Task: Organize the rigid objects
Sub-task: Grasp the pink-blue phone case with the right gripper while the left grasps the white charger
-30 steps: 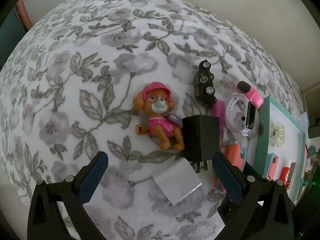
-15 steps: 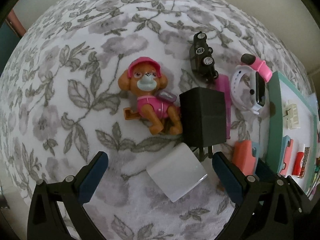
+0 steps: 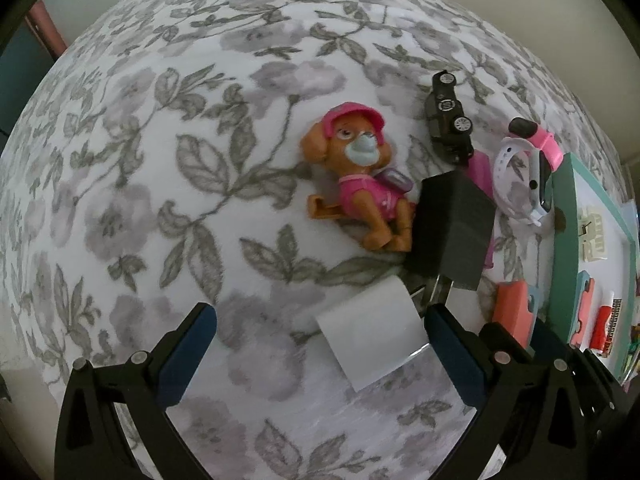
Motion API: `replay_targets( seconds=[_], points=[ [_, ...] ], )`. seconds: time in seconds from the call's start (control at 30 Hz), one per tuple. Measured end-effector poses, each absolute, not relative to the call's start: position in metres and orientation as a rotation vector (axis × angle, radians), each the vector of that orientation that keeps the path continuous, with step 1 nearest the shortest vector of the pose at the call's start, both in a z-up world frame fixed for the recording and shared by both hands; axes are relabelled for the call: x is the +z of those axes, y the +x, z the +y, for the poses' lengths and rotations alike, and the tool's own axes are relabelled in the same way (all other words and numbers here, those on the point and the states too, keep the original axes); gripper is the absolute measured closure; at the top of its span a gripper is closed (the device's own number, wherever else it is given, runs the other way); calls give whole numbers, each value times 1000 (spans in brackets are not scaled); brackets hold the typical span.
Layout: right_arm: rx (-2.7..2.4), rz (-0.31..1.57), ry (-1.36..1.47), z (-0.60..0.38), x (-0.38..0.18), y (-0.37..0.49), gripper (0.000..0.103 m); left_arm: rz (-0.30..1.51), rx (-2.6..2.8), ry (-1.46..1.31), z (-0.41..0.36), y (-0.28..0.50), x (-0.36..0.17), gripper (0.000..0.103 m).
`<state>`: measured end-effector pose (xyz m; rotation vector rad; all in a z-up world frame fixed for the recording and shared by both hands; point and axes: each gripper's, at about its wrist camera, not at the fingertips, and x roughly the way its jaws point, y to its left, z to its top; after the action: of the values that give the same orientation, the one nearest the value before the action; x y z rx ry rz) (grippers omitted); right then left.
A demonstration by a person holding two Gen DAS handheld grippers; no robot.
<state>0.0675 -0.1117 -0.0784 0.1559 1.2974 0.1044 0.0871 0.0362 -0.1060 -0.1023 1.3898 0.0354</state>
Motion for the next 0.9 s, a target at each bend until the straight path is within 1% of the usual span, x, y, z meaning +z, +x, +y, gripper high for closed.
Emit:
replay_targets(
  seconds=[0.2,0.33,0.4,0.6,0.67,0.7,0.9],
  points=[
    [101,1318,143,-110,-78,63,54,1410,37,-172,57,78,-111,1],
    [100,1333,134,-109,-78,59,54,1402,-4,-170,53,76,-111,13],
    [100,1338,127,-108,-78,58,54,1397,-16,-145,48,75,-111,16],
    [94,1340,100,-108,-79,59,54,1390,-10,-82,42,75,-114,32],
    [91,1340,78,-106,-79,58,54,1385,-12,-86,41,76,-113,41],
    [91,1339,58,-104,-80,57,54,1383,-11,-85,41,76,-112,42],
    [85,1332,12,-99,-81,57,54,1385,-17,-74,34,79,-103,42]
  ],
)
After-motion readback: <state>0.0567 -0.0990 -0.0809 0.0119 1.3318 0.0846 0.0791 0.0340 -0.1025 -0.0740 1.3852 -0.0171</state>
